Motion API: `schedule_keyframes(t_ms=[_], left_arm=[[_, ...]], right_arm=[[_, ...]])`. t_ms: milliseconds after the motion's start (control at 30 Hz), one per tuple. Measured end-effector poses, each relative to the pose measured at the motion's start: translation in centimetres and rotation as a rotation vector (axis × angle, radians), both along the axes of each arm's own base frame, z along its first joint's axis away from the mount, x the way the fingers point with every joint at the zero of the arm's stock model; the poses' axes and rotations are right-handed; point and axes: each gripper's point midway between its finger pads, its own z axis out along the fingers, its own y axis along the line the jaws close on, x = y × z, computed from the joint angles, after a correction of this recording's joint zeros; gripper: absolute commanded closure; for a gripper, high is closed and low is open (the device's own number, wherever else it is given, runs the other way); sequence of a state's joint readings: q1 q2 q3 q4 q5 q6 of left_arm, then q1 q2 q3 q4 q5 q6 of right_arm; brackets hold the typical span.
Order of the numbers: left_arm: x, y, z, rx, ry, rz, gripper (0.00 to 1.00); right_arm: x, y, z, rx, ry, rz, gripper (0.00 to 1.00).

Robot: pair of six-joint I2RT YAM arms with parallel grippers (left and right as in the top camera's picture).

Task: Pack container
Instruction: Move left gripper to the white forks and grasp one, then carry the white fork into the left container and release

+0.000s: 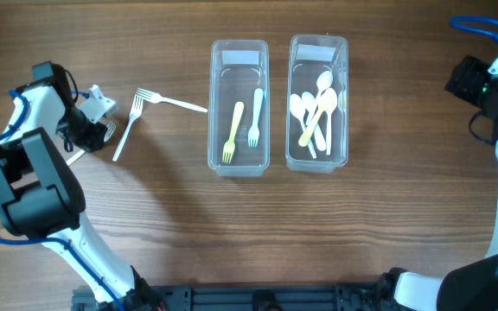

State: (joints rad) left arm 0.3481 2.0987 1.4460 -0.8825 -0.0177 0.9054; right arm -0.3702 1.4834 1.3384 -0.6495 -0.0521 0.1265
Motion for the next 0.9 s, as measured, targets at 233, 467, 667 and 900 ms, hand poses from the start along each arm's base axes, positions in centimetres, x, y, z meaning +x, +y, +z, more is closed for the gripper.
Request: schedule_keyframes(t_ms=[233,467,667,900], left_arm=[[1.0,-0.3,0.2,0.077,-0.012,0.003,0.93],[1.5,-0.2,3.3,0.106,-0.1,0.097,0.96],[2.4,-4.7,16.1,0.136,-0.402,0.088,0.96],[2.5,-22.2,22.1,-0.224,-0.583,0.067,0.96]], right_arm=[[0.0,0.0,0.0,0.003,-0.001,-0.003,0.25],[0.0,0.0,0.0,0.003,-0.001,-0.003,0.25],[0.0,0.0,0.0,0.009,-0.003,-0.008,0.26],[0.1,0.2,0.0,0.036,-0.011,-0.022,0.25]])
